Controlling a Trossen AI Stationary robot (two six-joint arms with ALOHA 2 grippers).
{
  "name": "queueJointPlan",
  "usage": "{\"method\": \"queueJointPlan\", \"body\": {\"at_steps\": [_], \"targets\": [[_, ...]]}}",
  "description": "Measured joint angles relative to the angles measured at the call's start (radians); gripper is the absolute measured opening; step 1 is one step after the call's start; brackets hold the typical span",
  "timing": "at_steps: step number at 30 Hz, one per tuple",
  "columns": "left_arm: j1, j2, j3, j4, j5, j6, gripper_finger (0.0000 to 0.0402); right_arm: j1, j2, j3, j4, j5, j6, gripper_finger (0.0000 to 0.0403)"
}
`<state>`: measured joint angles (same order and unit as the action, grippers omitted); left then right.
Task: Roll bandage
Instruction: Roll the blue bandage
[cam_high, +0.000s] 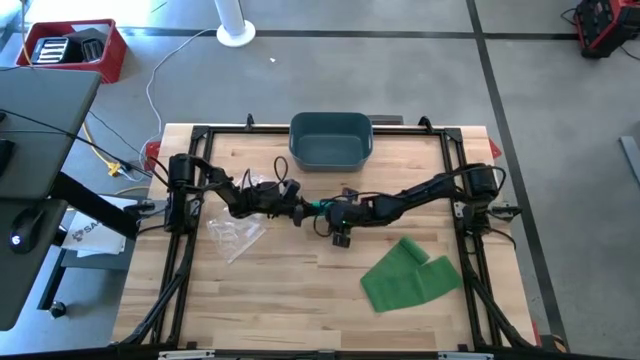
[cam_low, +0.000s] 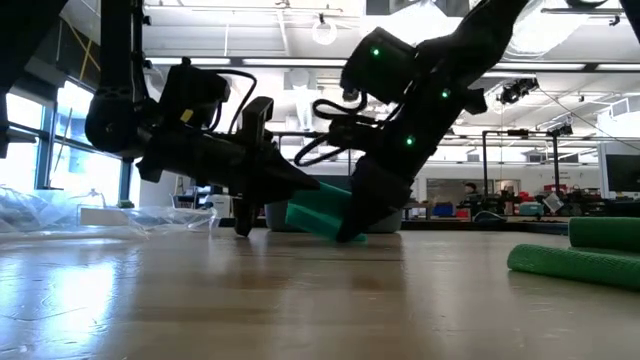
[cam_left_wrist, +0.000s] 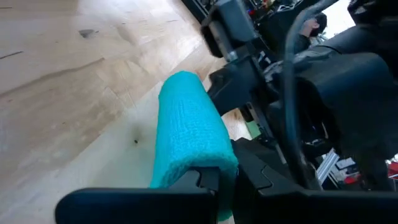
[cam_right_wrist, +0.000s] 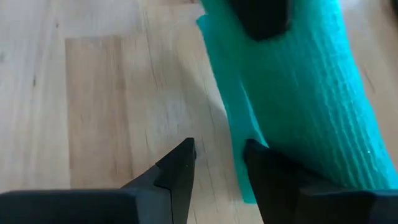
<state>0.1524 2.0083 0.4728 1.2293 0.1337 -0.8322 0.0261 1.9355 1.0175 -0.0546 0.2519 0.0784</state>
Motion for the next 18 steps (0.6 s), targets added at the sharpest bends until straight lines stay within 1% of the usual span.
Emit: {"method": "queueJointPlan", "body": {"at_steps": [4, 9, 13, 18], "targets": [[0.0, 0.0, 0.0, 0.0, 0.001, 0.0, 0.0007, -0.032, 0.01, 0.002, -0.004, -0.089, -0.012, 0.0137], [0.0, 0.0, 0.0, 0.0, -0.003, 0.007, 0.0008, -0.033, 0.003, 0.001, -0.01, -0.22, -0.081, 0.0137], [-0.001, 0.0, 0.0, -0.004, -0.012, 0.008, 0.0008, 0.01, -0.018, -0.002, -0.033, -0.274, -0.084, 0.0137], [-0.001, 0.0, 0.0, -0.006, -0.024, 0.001, 0.0008, 0.065, -0.035, -0.004, -0.05, -0.295, -0.087, 0.0137]]}}
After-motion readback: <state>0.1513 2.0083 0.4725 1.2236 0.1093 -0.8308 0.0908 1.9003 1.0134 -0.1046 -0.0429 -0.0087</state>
